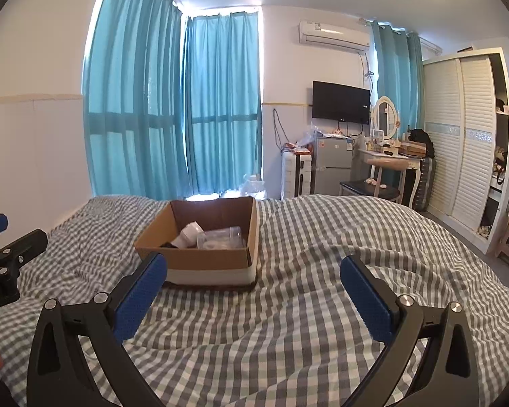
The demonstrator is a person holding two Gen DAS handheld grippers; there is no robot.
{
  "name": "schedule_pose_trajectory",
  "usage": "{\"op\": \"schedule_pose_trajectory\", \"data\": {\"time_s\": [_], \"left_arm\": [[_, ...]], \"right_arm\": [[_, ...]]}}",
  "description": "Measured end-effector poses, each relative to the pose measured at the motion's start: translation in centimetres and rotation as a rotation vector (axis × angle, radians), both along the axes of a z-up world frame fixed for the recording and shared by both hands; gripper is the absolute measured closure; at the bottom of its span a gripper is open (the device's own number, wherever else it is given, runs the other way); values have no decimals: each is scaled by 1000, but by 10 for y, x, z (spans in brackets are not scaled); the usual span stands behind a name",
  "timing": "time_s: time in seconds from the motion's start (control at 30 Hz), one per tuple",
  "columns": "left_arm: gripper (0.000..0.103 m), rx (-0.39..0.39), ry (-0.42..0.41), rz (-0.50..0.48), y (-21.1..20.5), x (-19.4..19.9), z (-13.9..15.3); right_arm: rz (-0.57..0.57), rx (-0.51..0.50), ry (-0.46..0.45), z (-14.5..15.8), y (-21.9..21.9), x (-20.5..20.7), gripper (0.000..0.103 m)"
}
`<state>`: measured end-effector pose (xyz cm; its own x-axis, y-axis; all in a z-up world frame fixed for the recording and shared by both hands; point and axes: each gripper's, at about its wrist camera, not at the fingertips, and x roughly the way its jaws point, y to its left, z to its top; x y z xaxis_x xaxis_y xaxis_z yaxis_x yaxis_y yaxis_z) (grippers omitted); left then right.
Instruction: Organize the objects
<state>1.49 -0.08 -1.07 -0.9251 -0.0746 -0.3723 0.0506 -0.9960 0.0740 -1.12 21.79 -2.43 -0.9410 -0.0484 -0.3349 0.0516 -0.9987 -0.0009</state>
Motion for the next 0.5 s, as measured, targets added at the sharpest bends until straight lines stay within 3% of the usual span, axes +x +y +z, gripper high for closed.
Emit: {"op": "schedule_pose_trajectory", "data": {"time_s": [0.5], "left_arm": [[0, 18, -44, 3, -2, -4, -10]], "right_arm": [[-5, 4, -17, 0, 0, -1, 0]]}}
